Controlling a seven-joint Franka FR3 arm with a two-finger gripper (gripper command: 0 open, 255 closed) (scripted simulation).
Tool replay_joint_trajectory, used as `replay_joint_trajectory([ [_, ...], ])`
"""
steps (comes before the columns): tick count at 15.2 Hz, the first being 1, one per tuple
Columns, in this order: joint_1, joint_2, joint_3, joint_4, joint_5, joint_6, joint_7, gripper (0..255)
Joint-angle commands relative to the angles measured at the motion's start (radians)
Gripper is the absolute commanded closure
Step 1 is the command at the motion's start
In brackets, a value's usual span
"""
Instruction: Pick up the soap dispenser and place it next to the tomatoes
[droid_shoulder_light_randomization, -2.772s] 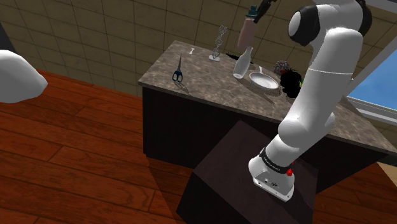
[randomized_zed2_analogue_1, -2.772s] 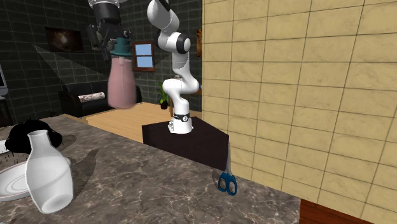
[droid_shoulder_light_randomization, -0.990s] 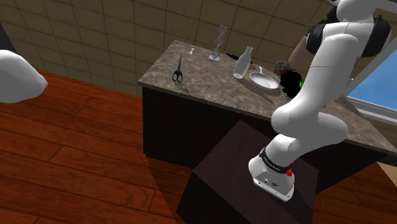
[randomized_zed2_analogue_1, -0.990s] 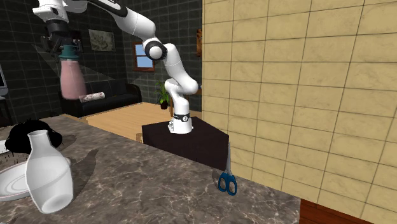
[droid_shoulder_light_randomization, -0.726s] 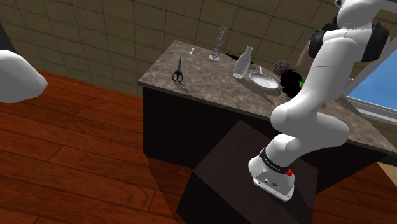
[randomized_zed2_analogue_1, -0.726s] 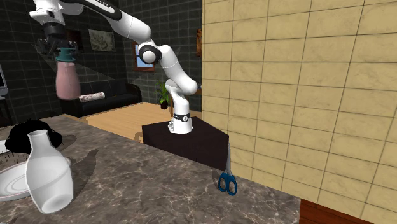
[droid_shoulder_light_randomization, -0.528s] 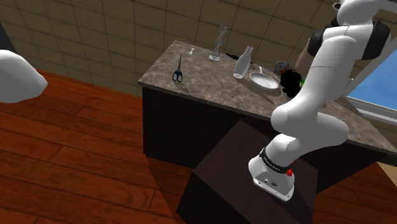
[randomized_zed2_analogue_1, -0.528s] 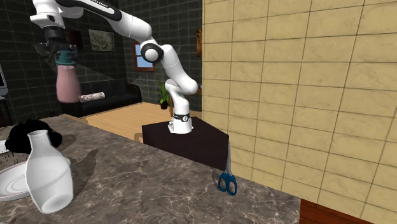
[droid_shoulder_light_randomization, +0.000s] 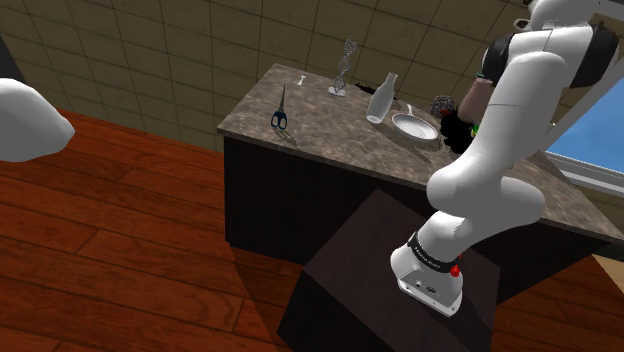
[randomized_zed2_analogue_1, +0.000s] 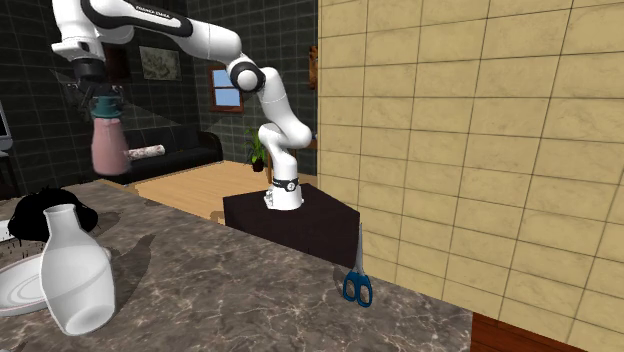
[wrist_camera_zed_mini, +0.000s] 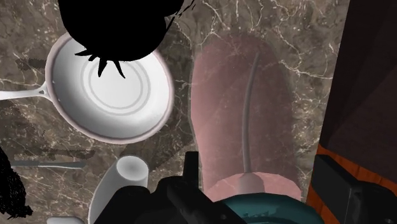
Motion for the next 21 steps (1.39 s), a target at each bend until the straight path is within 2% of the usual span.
replay_joint_trajectory([
  [1,0.022,-0.014,-0.004,-0.051,-0.011,0.037,-0.007,255],
  [10,0.083,-0.047,-0.012,-0.225,-0.035,0.174,-0.037,255],
  [21,0.12,-0.049,-0.009,-0.381,-0.031,0.316,-0.074,255],
])
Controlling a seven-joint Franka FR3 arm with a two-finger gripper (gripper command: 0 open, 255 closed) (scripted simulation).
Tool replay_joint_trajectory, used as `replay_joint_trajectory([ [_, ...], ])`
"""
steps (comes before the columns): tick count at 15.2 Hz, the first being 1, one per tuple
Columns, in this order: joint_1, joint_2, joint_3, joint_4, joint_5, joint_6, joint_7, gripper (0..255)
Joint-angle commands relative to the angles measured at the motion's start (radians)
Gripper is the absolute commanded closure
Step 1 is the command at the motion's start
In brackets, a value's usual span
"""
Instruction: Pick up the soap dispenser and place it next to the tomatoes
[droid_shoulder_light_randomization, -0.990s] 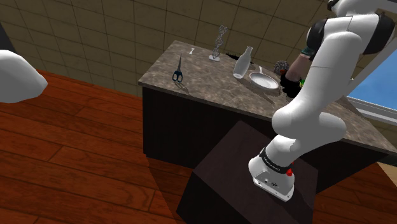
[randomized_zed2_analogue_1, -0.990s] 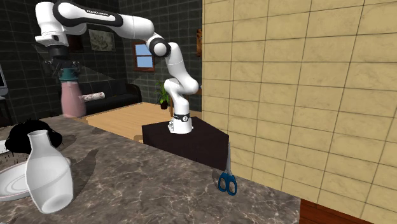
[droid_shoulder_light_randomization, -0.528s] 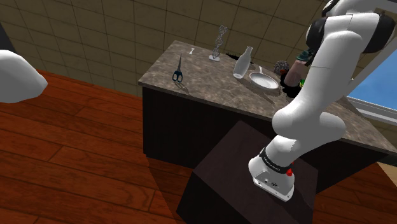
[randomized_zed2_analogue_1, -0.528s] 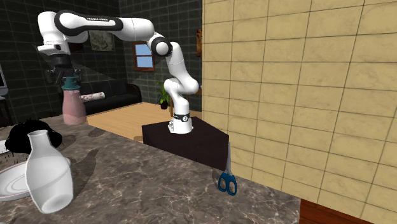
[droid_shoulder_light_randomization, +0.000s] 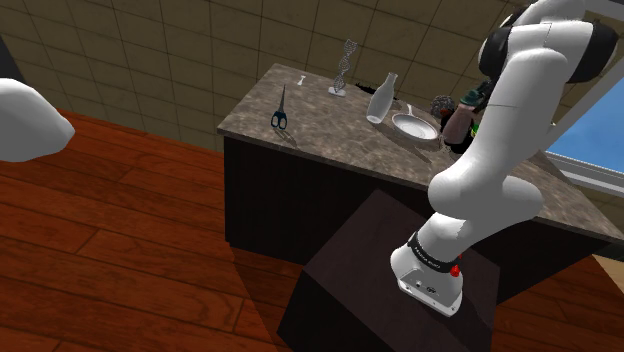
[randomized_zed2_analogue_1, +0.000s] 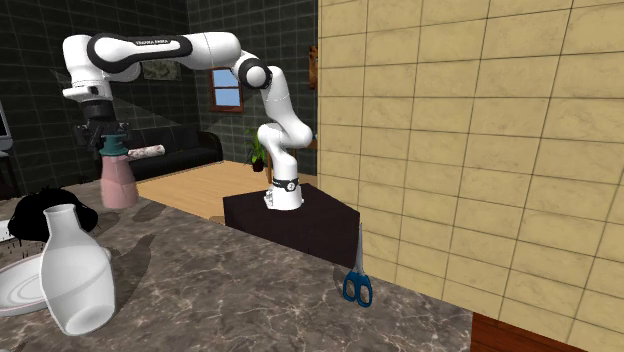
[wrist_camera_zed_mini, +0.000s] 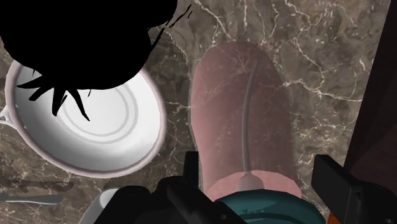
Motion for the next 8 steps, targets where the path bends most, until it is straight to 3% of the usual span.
replay_joint_trajectory([
  [1,0.007,-0.001,0.001,-0.028,0.002,0.026,-0.006,255],
  [8,0.015,0.016,0.01,-0.101,0.02,0.106,-0.033,255],
])
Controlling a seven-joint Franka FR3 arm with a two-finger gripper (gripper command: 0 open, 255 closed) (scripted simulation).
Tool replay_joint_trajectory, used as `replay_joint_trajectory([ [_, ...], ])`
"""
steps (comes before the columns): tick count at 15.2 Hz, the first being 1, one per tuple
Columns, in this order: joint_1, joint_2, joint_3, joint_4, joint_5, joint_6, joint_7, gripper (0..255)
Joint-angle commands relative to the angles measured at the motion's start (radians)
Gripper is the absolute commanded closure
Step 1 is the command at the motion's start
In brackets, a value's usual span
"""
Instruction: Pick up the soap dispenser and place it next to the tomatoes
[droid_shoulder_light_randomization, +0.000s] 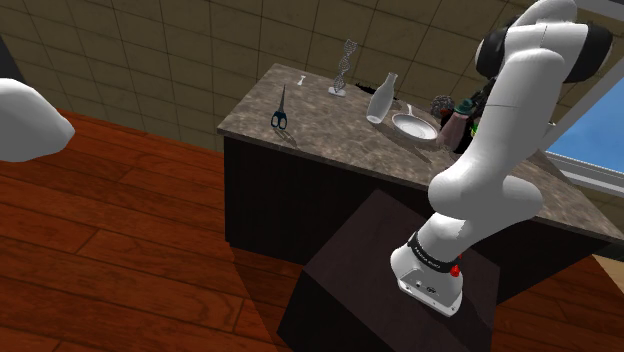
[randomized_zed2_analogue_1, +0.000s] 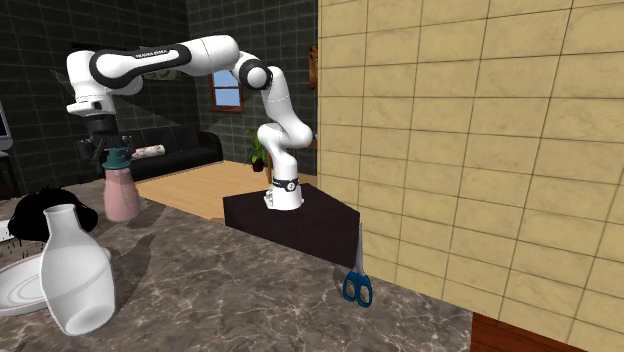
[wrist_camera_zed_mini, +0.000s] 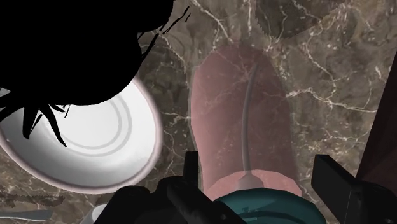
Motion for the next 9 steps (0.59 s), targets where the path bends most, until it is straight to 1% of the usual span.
replay_joint_trajectory([
  [1,0.003,0.005,0.003,-0.022,0.006,0.025,-0.009,255],
  [9,0.0,0.039,0.02,-0.086,0.039,0.107,-0.044,255],
])
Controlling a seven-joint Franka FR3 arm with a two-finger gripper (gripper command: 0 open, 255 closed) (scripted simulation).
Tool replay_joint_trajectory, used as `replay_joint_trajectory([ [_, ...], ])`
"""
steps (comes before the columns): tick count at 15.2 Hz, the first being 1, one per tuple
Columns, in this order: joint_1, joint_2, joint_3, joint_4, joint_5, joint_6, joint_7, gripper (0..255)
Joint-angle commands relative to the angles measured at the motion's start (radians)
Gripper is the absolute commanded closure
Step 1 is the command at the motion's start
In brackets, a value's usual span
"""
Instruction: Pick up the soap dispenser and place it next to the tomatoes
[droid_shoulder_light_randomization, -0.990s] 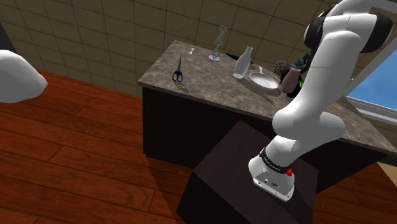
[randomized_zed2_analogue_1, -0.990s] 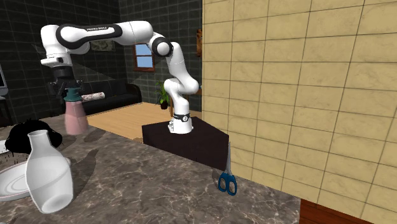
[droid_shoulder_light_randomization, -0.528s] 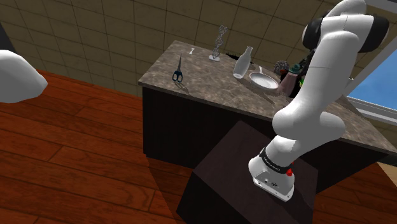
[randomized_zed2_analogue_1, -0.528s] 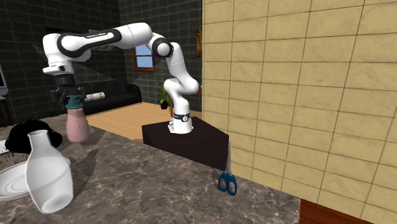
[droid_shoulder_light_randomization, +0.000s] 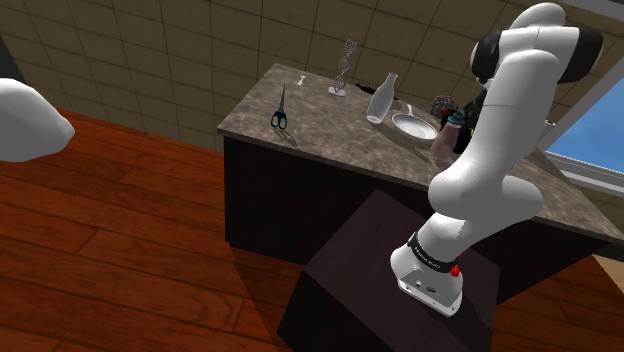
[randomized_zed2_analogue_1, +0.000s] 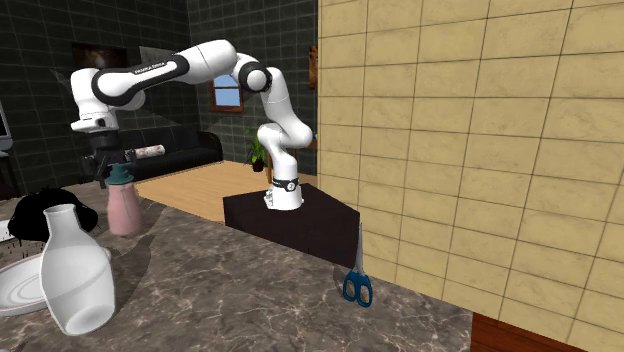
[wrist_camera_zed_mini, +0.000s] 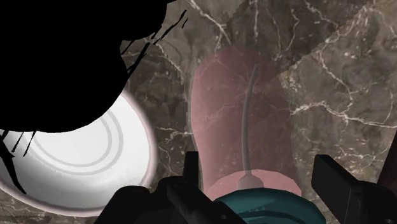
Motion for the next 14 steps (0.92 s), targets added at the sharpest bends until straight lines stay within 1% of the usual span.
replay_joint_trajectory([
  [1,-0.001,0.009,0.005,-0.018,0.01,0.024,-0.011,255],
  [9,-0.001,0.009,0.005,-0.018,0.01,0.024,-0.011,255],
  [10,-0.001,0.009,0.005,-0.018,0.01,0.024,-0.011,0],
  [14,-0.001,0.009,0.005,-0.018,0.01,0.024,-0.01,0],
])
